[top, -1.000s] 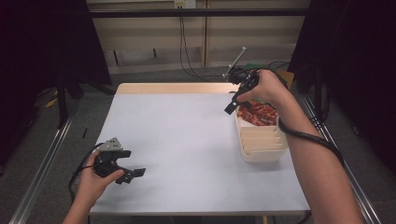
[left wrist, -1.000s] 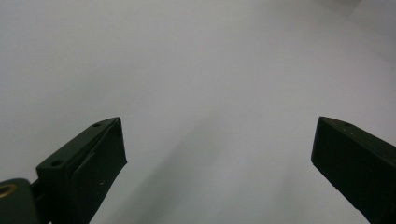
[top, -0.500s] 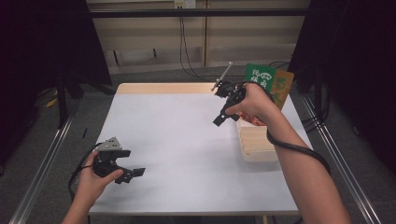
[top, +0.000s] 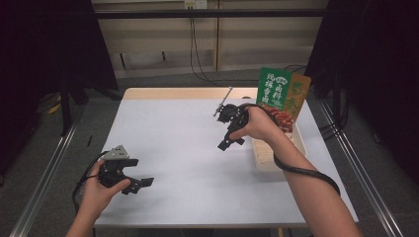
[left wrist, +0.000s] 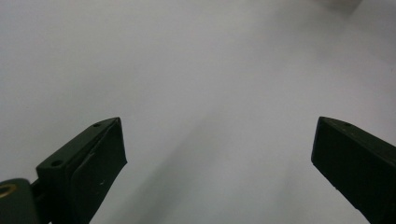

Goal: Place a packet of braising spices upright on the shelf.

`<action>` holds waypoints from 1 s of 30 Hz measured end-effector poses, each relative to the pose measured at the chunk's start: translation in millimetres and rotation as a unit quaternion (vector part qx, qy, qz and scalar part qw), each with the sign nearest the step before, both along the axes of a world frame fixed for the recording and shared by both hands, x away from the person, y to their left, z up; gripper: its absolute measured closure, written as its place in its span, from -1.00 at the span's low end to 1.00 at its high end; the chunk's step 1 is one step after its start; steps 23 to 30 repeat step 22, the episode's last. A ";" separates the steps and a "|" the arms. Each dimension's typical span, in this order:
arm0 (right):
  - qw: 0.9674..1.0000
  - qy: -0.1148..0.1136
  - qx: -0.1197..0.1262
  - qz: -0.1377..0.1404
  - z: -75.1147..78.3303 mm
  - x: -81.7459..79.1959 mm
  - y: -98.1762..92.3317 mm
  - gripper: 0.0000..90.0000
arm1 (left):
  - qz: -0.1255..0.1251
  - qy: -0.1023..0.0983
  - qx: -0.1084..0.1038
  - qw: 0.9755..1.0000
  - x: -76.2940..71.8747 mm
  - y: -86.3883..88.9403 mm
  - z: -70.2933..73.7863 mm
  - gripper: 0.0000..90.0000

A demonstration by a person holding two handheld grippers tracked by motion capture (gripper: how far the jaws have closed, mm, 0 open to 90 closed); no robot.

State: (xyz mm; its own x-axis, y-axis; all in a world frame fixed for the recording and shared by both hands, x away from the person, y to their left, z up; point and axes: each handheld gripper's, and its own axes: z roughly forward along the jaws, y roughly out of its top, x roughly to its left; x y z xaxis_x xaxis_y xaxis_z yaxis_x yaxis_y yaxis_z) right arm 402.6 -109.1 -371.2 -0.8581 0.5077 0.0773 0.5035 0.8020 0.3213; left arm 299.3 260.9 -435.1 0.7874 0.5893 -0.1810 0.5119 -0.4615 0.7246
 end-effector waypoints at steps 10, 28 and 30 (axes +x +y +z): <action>1.000 -0.005 0.014 0.003 -20.1 -11.5 8.9 -0.69 | -0.004 -0.002 0.003 1.000 0.3 -1.7 -1.8 -0.94; 0.999 -0.015 0.052 -0.003 -49.5 -34.4 17.2 -0.74 | -0.009 -0.009 0.017 1.000 1.2 -4.7 -7.5 -0.94; 0.999 -0.015 0.052 -0.003 -49.5 -34.4 17.2 -0.74 | -0.009 -0.009 0.017 1.000 1.2 -4.7 -7.5 -0.94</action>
